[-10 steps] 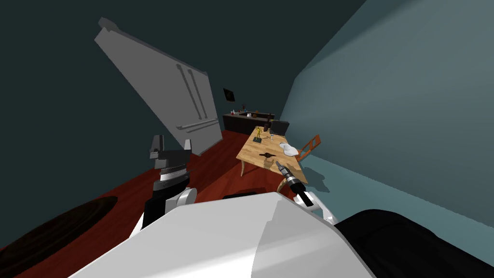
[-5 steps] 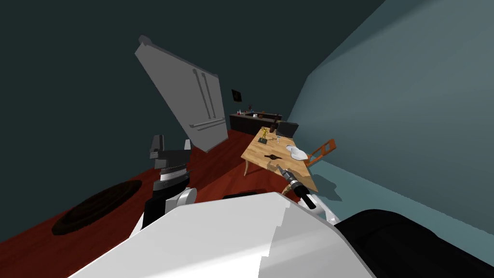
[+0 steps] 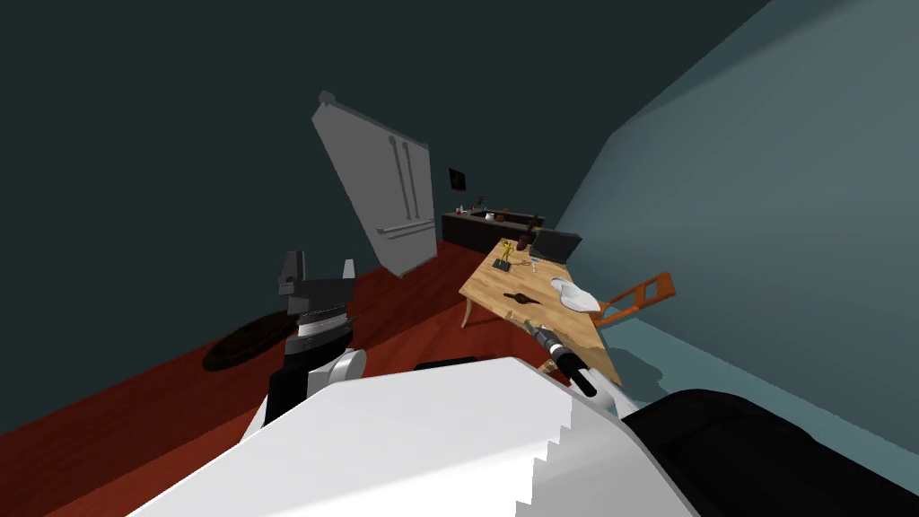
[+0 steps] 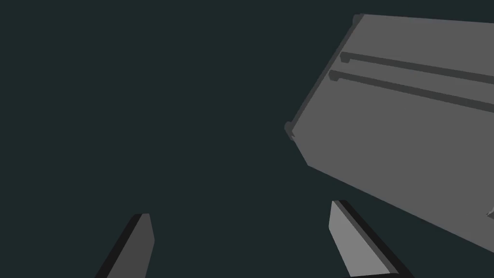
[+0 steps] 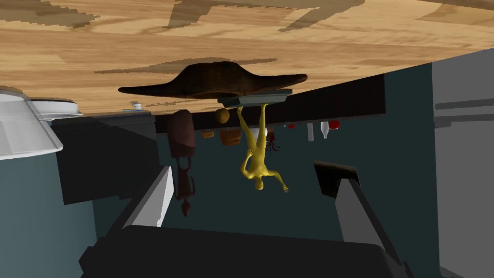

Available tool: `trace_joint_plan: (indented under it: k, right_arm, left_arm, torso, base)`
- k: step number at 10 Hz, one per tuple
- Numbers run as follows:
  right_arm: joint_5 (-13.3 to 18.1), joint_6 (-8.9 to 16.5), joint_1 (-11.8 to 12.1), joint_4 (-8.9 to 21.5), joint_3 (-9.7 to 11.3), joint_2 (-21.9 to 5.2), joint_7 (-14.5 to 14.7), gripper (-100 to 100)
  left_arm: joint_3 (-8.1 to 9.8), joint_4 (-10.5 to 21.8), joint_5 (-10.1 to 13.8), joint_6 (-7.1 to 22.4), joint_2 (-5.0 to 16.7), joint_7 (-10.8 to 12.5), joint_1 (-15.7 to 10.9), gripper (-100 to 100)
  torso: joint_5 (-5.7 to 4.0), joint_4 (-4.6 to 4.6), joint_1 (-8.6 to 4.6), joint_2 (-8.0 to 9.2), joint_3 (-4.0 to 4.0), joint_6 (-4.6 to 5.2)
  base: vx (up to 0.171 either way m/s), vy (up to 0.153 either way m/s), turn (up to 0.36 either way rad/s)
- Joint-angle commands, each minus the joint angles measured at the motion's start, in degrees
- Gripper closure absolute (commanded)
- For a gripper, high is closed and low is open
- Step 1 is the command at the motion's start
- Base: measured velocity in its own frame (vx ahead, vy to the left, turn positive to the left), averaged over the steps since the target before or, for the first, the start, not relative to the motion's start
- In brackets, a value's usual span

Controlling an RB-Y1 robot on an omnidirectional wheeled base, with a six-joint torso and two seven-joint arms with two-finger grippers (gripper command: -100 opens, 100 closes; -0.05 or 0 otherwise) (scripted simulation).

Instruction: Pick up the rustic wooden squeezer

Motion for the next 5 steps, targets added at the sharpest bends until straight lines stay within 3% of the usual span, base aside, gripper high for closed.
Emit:
trace_joint_plan:
  k: [1,4,5]
  right_arm:
    - [0.97,0.64,-0.18,2.61,0.24,-0.65,0.99,-100]
    - [4.77,2.57,-0.77,8.44,1.31,-3.69,4.29,-100]
    - [4.77,2.57,-0.77,9.46,1.31,-3.69,4.29,-100]
  left_arm:
    - [0.0,0.0,0.0,0.0,0.0,0.0,0.0,0]
    - [0.01,0.0,0.0,0.0,0.0,0.0,0.01,0]
    - [0.0,0.0,0.0,0.0,0.0,0.0,0.0,0]
  torso:
    - [0.0,0.0,0.0,0.0,0.0,0.0]
    - [-0.01,0.0,-0.04,0.01,0.0,0.08]
    - [0.0,0.0,-0.03,0.01,0.0,0.01]
  base:
    - [-0.008,0.013,0.193]
    - [-0.011,0.016,0.275]
    - [-0.007,0.005,0.171]
